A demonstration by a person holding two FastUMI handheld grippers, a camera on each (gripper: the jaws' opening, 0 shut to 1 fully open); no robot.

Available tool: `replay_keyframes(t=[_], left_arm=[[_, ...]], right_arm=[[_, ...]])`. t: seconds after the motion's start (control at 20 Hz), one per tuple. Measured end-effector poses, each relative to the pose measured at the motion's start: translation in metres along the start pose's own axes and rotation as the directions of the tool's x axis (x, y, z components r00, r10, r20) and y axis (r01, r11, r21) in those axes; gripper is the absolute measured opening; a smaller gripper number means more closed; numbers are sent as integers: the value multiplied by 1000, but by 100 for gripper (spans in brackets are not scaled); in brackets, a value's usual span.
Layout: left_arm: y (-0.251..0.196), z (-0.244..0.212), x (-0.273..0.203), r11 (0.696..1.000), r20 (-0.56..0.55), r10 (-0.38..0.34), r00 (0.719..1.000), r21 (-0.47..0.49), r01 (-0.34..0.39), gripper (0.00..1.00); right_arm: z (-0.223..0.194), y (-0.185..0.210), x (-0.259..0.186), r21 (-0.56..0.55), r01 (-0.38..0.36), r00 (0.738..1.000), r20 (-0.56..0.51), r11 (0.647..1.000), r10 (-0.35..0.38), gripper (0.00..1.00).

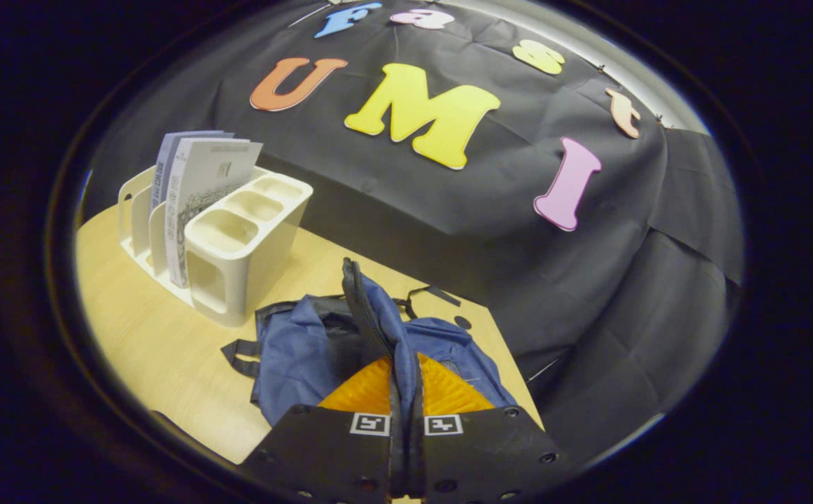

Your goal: Open the schoolbag, grab two books from the bookshelf and put them into the schoolbag.

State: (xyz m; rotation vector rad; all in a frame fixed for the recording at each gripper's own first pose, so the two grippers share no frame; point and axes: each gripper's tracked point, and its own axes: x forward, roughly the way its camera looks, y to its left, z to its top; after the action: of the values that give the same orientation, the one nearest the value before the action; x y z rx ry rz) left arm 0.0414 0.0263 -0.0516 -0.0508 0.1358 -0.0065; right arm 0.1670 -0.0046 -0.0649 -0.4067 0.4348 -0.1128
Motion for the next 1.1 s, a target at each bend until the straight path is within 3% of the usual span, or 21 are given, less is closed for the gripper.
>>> replay_keyframes(t=[0.55,0.85,1.1], left_arm=[[-35,-10,19,999,-11,-44,999,-30,44,100],[-25,21,40,999,-12,-29,1000,16,29,100],[-22,58,62,999,-9,-40,999,-3,40,99]], right_arm=[[31,-77,3,21,3,994,105,1000,-5,3],[35,-98,5,54,-42,990,135,998,35,3],[41,-112,9,58,-66,989,135,996,57,3]])
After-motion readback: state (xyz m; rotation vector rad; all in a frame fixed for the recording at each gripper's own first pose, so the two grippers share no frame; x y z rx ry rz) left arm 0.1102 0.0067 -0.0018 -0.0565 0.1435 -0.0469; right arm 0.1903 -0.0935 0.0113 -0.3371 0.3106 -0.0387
